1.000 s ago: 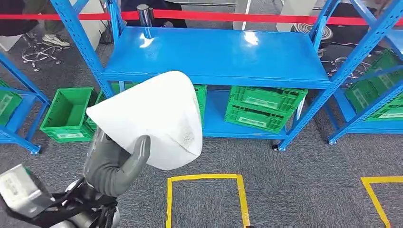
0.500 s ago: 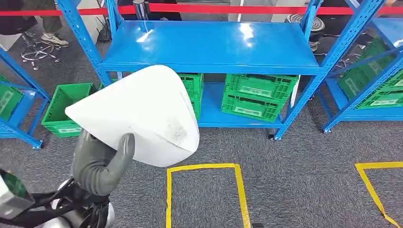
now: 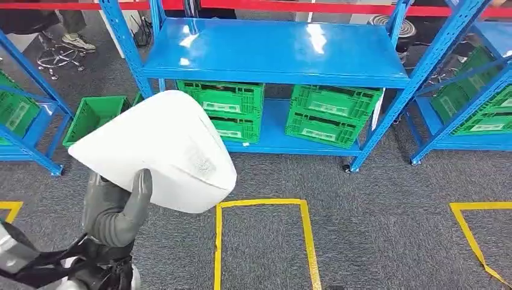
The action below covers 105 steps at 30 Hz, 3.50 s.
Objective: Take the parts from the cabinet and place them on the table.
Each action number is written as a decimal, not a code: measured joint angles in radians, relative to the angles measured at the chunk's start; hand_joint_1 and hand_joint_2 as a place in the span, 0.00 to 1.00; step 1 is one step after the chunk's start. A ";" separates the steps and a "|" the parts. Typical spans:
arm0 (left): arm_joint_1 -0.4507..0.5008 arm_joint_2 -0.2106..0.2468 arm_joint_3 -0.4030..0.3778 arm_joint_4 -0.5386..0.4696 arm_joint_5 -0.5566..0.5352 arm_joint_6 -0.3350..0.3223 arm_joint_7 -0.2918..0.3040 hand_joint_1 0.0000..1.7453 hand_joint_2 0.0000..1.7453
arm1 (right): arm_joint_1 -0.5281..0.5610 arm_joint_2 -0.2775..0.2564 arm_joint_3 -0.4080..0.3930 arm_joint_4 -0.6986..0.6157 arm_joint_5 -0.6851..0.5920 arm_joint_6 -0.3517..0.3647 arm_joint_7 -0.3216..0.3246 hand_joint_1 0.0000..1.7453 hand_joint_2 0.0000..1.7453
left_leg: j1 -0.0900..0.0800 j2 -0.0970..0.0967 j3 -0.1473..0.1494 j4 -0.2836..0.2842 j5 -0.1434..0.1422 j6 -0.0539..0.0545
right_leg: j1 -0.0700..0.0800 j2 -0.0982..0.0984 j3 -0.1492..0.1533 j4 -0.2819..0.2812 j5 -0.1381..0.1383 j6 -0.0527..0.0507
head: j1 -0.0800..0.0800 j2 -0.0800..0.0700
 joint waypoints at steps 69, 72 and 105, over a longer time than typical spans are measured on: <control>-0.061 0.015 0.010 -0.030 -0.011 -0.015 0.014 1.00 1.00 | 0.010 0.021 -0.058 0.001 -0.039 0.005 -0.069 0.00 1.00 | 0.005 -0.009 -0.067 0.230 -0.184 -0.031 | -0.018 -0.004 -0.075 0.005 0.054 -0.018 | -0.029 0.000; -0.057 0.015 0.010 -0.025 -0.011 -0.013 0.014 1.00 1.00 | 0.011 0.020 -0.058 0.001 -0.039 0.005 -0.069 0.00 1.00 | 0.004 -0.008 -0.065 0.248 -0.157 -0.027 | -0.012 -0.005 -0.085 0.016 0.055 -0.019 | -0.031 0.000; -0.033 0.014 0.014 -0.037 -0.024 -0.002 0.008 1.00 1.00 | 0.012 0.013 -0.059 0.000 -0.009 0.004 -0.077 0.00 1.00 | 0.003 -0.009 -0.078 0.287 -0.218 -0.032 | -0.022 -0.010 -0.105 0.025 0.058 -0.015 | -0.035 0.000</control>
